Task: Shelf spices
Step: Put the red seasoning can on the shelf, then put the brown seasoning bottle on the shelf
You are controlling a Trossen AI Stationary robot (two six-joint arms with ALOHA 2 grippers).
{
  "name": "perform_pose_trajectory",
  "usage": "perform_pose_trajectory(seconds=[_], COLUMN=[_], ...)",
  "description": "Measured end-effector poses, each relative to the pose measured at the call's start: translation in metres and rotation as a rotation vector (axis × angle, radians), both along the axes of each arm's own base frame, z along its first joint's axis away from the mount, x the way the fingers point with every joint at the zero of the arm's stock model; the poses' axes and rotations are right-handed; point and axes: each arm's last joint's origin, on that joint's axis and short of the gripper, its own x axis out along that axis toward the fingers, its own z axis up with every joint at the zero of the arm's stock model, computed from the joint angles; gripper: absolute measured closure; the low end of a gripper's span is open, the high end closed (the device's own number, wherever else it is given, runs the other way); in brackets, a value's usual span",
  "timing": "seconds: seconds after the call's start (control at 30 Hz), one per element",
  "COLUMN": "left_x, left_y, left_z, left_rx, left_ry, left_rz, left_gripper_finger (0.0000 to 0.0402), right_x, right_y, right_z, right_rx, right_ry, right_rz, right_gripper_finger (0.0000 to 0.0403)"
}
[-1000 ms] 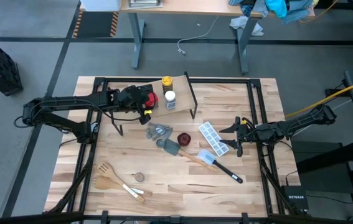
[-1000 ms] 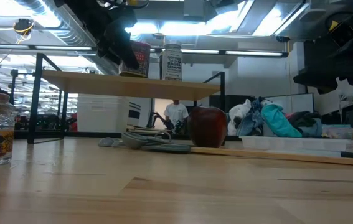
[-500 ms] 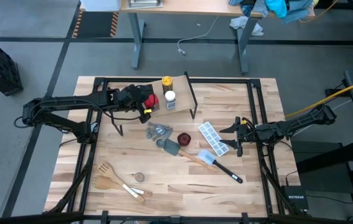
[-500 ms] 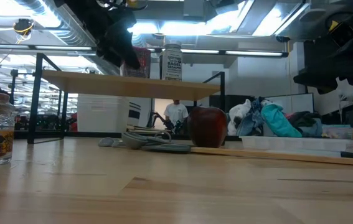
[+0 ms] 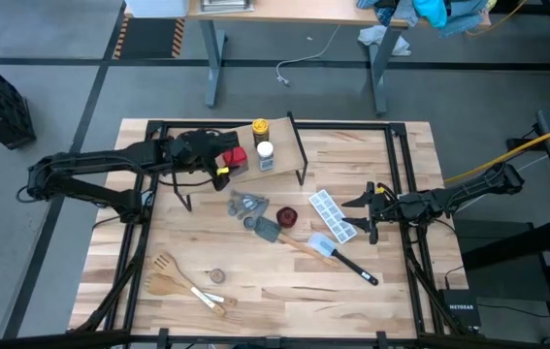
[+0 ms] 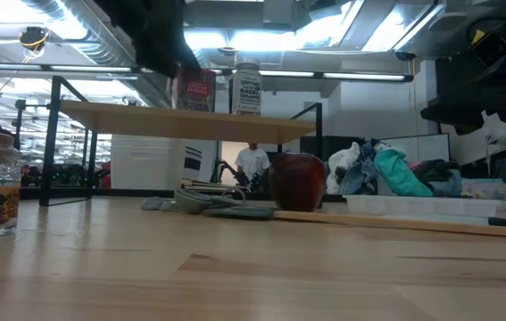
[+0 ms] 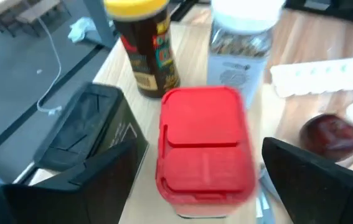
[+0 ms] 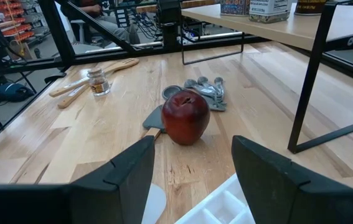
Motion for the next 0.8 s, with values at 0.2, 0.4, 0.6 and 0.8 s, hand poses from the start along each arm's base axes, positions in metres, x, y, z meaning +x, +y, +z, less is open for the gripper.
perform_pose_trajectory(seconds=[0.2, 0.4, 0.6, 0.8], left_x=[-0.021, -0.043, -0.048, -0.048], left_y=[-0.017, -0.039, -0.076, -0.124], left_z=[0.020, 0.028, 0.003, -0.017], left_rx=[0.017, -0.086, -0.200, -0.254], left_ry=[-0.080, -0.129, -0.024, -0.030], left_rz=[-0.051, -0.064, -0.088, -0.112], left_gripper_finger=[0.0066, 0.0066, 0.0066, 0.0066], right_x=[0.000, 0.000, 0.000, 0.000], right_y=[0.000, 0.000, 0.000, 0.000], right_z=[0.000, 0.000, 0.000, 0.000], right_rx=[0.000, 0.000, 0.000, 0.000], right_ry=[0.000, 0.000, 0.000, 0.000], right_rz=[0.000, 0.000, 0.000, 0.000], right_gripper_finger=[0.0182, 0.0182, 0.0182, 0.0182])
